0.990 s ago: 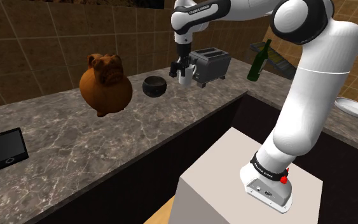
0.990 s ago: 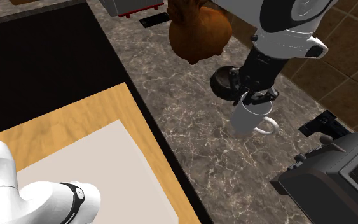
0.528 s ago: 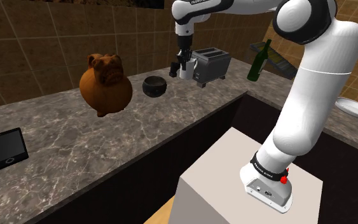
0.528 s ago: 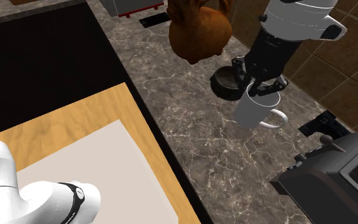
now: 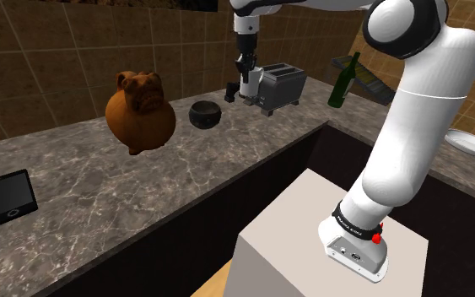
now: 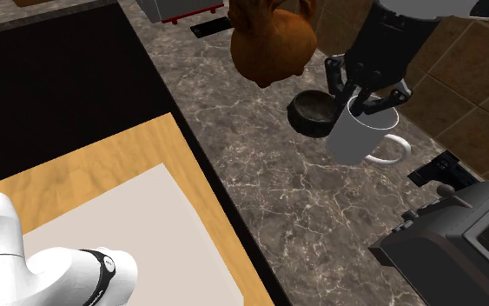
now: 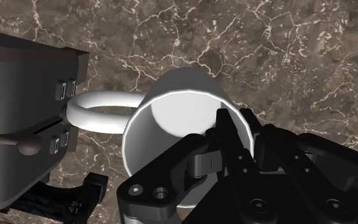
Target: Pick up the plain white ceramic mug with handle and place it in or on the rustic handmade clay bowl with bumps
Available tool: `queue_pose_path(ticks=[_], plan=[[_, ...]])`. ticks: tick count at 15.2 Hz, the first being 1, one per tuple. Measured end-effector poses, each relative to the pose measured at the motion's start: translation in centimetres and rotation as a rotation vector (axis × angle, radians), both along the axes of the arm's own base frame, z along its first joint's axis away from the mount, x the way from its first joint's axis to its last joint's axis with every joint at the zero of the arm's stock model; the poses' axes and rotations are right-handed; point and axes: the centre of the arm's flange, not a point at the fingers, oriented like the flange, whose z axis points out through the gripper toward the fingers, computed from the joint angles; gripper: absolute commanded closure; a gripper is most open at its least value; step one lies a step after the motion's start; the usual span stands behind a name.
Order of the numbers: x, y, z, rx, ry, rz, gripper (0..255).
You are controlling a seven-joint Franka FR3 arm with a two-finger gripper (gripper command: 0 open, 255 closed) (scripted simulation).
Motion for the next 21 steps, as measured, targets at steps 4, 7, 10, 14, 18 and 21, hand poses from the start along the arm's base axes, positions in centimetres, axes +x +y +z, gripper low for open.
queue_pose_path(ticks=[4, 7, 10, 14, 18, 21], plan=[[1.5, 2.1, 1.3, 0.000, 0.000, 0.000, 255], [4.0, 5.4, 1.8, 0.000, 0.000, 0.001, 255], [5.9, 8.6, 2.3, 0.000, 0.001, 0.001, 255], [8.7, 12.6, 2.9, 0.000, 0.001, 0.001, 255], [9.2, 12.9, 1.1, 0.000, 0.001, 0.000, 255], [9.1, 12.9, -0.5, 0.000, 0.001, 0.000, 255]])
